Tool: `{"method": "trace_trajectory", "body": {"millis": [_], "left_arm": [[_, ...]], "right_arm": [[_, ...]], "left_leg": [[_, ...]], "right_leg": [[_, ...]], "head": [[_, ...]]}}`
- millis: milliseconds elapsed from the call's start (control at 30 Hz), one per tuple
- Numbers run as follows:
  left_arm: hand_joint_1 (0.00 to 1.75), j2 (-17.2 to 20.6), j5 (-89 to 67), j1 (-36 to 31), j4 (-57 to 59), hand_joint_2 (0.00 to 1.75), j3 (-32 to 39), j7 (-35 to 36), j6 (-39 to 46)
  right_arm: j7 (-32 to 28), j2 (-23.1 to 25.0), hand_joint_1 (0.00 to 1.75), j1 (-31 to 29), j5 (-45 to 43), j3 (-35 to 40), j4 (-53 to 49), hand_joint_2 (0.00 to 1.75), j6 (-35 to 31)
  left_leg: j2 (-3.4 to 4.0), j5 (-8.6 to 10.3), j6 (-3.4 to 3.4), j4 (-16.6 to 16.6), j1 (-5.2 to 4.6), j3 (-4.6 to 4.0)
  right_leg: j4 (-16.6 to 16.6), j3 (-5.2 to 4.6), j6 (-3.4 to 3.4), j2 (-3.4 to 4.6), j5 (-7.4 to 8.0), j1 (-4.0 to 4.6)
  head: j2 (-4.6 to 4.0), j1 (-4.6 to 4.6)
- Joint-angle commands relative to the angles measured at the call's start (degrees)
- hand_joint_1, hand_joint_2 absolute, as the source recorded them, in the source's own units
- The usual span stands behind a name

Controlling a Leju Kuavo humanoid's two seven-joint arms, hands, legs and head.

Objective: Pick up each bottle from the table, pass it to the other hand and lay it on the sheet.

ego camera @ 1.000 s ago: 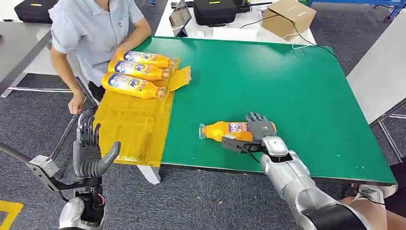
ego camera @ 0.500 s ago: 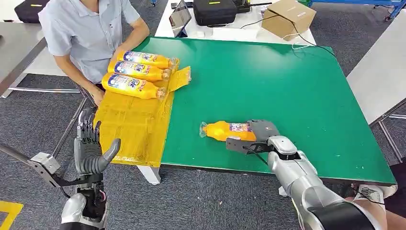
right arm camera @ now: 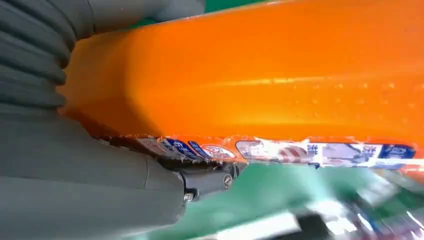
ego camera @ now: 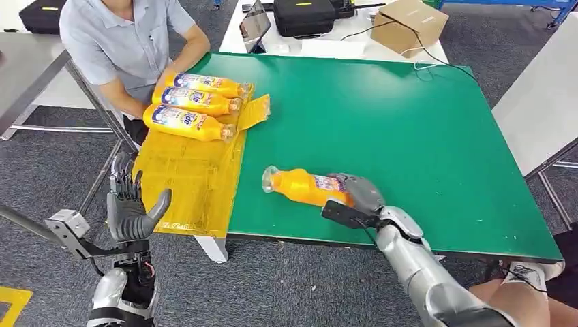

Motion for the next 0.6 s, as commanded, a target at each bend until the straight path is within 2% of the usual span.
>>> {"method": "trace_trajectory", "body": {"millis": [33,100,167,233,300,367,433,533,600], "left_arm": [[0.0,2.54,-17.74,-0.86,3.97,1.75,-12.03,-6.48,11.29],[0.0,2.76,-17.74,-0.81,4.03,1.75,-12.01,-6.48,11.27],[0.0,2.86,-17.75,-0.89,4.11,1.75,-11.9,-6.45,11.25],[0.0,3.75,-27.62,-1.21,4.5,1.75,-14.32,-8.68,16.78],[0.0,2.94,-28.12,-0.13,5.17,1.75,-16.85,-5.9,13.75],[0.0,1.95,-28.14,0.63,5.95,1.75,-17.98,-5.88,13.64],[0.0,1.41,-24.71,0.4,7.09,1.75,-18.82,-5.2,9.85],[0.0,1.13,-23.46,-0.09,7.92,1.75,-18.92,-5.21,8.82],[0.0,1.0,-25.66,-0.95,8.68,1.75,-20.6,-7.44,9.14]], "right_arm": [[-0.94,5.38,1.75,9.77,-10.43,0.35,-31.11,1.75,-5.96],[-0.95,5.14,1.75,9.49,-10.87,0.26,-30.41,1.75,-5.94],[-1.31,4.94,1.75,9.42,-11.3,0.31,-29.95,1.75,-6.16],[-3.49,5.67,1.75,9.18,-13.88,-0.56,-29.78,1.75,-6.52],[-3.25,6.31,1.75,8.83,-14.62,-0.83,-30.45,1.75,-6.47],[-2.47,6.91,1.75,8.35,-14.56,-0.06,-29.61,1.75,-5.51],[-1.91,7.78,1.75,7.49,-14.4,1.44,-27.04,1.75,-3.79],[-2.15,8.45,1.75,6.74,-14.38,2.27,-24.44,1.75,-4.13],[-1.05,9.53,1.75,4.95,-14.77,4.3,-19.08,1.75,-0.39]], "left_leg": [[-0.08,-0.09,-0.06,0.04,-0.02,-0.1],[0.05,-0.26,-0.09,0.03,0.01,0.18],[0.0,-0.14,-0.02,0.01,-0.02,-0.03],[-0.08,-0.12,-0.01,-0.02,-0.01,-0.02],[0.0,-0.06,-0.01,-0.03,-0.02,-0.22],[-0.02,-0.03,-0.01,-0.04,-0.08,-0.24],[-0.04,-0.07,-0.02,-0.06,-0.11,-0.15],[0.05,-0.08,-0.02,-0.06,-0.08,-0.14],[0.09,-0.09,-0.03,-0.08,-0.09,-0.08]], "right_leg": [[0.12,-0.07,-0.09,-0.12,-0.13,-0.01],[0.08,0.18,-0.17,-0.08,-0.27,0.05],[0.06,0.0,-0.09,-0.17,-0.18,0.0],[0.0,0.04,-0.08,-0.15,-0.16,-0.04],[0.01,-0.16,-0.06,-0.03,-0.06,-0.09],[0.02,-0.2,-0.06,-0.12,-0.07,-0.15],[0.01,-0.11,-0.08,-0.13,-0.11,-0.18],[-0.03,-0.11,-0.08,0.0,-0.06,-0.15],[-0.03,-0.06,-0.09,-0.02,-0.07,-0.15]], "head": [[0.0,-0.07],[0.0,-0.04],[0.0,-0.02],[0.0,0.0],[0.0,0.0],[0.0,0.0],[0.0,0.0],[0.0,-0.02],[0.0,-0.02]]}}
